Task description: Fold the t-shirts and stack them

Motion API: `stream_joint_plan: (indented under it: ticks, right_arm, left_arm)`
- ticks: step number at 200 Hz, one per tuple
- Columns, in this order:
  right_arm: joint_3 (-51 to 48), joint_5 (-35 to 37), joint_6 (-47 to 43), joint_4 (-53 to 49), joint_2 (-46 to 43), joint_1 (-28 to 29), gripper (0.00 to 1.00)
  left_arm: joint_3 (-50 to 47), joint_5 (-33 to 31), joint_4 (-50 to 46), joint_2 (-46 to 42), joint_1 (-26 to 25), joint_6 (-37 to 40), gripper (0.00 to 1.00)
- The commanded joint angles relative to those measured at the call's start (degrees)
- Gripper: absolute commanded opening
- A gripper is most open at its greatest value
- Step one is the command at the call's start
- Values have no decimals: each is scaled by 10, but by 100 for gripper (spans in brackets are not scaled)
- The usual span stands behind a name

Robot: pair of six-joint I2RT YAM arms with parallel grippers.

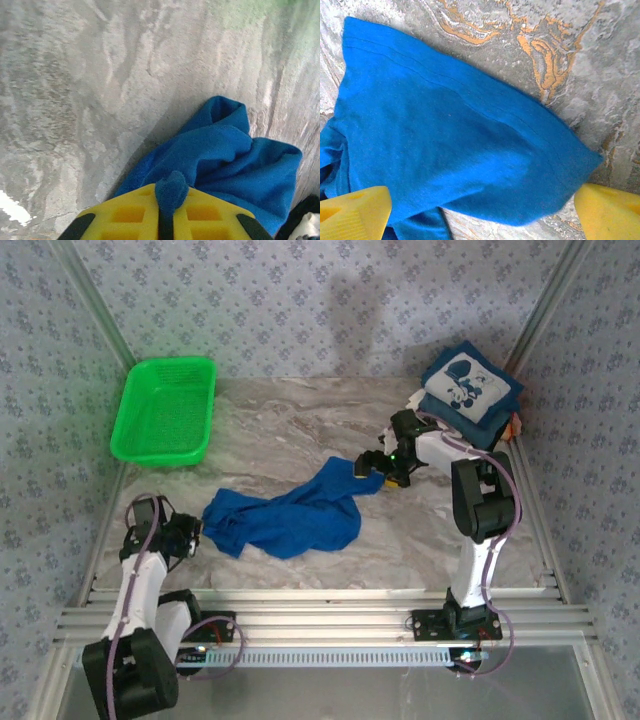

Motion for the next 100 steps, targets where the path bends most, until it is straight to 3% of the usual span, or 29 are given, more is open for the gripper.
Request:
stream_joint_plan:
  ticks: [1, 11, 21, 34, 57, 77, 100]
  right_arm:
    - [13, -5, -7, -22, 3, 3, 96]
    - [12, -6, -7, -22, 3, 3, 96]
    - [11, -7, -7, -22, 4, 3, 96]
    - [8, -8, -8, -22, 1, 3, 96]
    - [3, -9, -11, -22, -5, 2, 96]
    - [0, -11, -16, -37, -6, 1, 96]
    - [-6, -17, -18, -36, -8, -4, 96]
  left_arm:
    - [30, 21, 2, 5, 28, 26, 17]
    - [28, 31, 6, 6, 37, 25, 28]
    - [27, 38, 7, 4, 40, 28, 49]
    - [29, 45, 1, -5, 42, 32, 61]
    - [47, 59, -23, -31, 64, 45, 71]
    - [66, 96, -33, -22, 69, 72, 73]
    - [104, 72, -168, -17, 69, 156, 73]
